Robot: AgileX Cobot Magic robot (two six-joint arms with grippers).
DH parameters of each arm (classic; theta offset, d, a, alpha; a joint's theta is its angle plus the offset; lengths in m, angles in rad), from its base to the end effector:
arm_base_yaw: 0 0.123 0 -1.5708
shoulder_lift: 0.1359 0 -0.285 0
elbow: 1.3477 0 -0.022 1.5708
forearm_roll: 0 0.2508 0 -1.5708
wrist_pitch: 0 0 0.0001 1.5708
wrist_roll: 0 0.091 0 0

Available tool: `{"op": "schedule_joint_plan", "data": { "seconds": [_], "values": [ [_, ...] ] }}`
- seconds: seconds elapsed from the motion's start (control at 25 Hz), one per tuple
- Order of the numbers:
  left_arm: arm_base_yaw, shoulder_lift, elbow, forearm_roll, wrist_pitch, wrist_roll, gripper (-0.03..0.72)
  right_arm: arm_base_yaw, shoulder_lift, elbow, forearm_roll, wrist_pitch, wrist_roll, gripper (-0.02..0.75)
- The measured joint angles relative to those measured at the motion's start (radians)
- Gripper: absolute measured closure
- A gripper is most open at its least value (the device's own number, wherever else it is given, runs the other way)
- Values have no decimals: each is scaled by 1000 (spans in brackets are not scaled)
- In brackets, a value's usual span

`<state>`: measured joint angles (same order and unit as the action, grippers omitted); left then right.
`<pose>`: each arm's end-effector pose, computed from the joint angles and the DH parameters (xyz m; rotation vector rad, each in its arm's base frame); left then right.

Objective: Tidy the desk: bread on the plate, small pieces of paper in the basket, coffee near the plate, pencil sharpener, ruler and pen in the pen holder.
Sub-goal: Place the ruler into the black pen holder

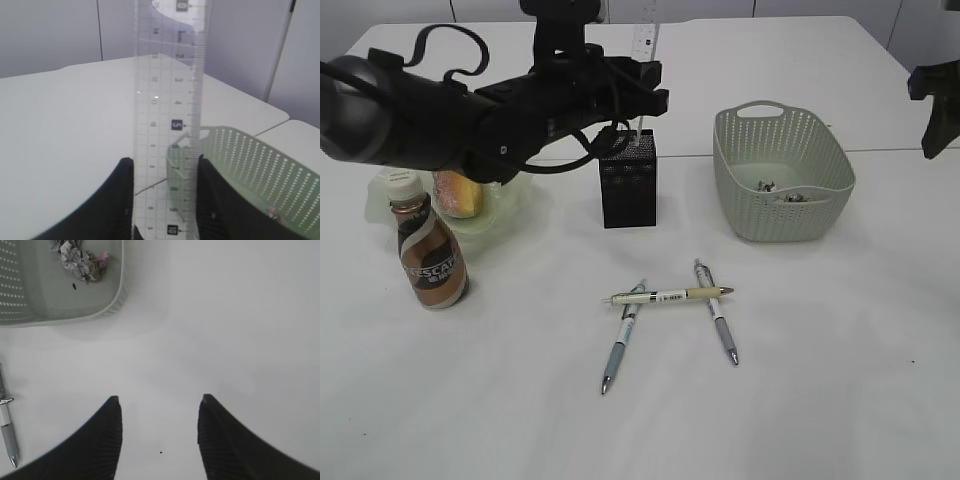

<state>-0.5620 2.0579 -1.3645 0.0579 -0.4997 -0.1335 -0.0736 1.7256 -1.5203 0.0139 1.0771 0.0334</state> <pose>0.4009 -0.2554 0.2198 0.4249 1.6496 -0.5070 0.3657 -0.0258 0.3037 0.1538 2.7615 0.0081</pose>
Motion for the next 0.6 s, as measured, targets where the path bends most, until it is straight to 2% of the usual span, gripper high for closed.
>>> {"op": "schedule_joint_plan", "data": {
  "seconds": [0.24, 0.6],
  "values": [
    [35, 87, -17, 0, -120, 0, 434, 0, 0, 0, -5, 0, -6, 372],
    [51, 179, -158, 0, -124, 0, 434, 0, 0, 0, -5, 0, -22, 372]
  ]
}}
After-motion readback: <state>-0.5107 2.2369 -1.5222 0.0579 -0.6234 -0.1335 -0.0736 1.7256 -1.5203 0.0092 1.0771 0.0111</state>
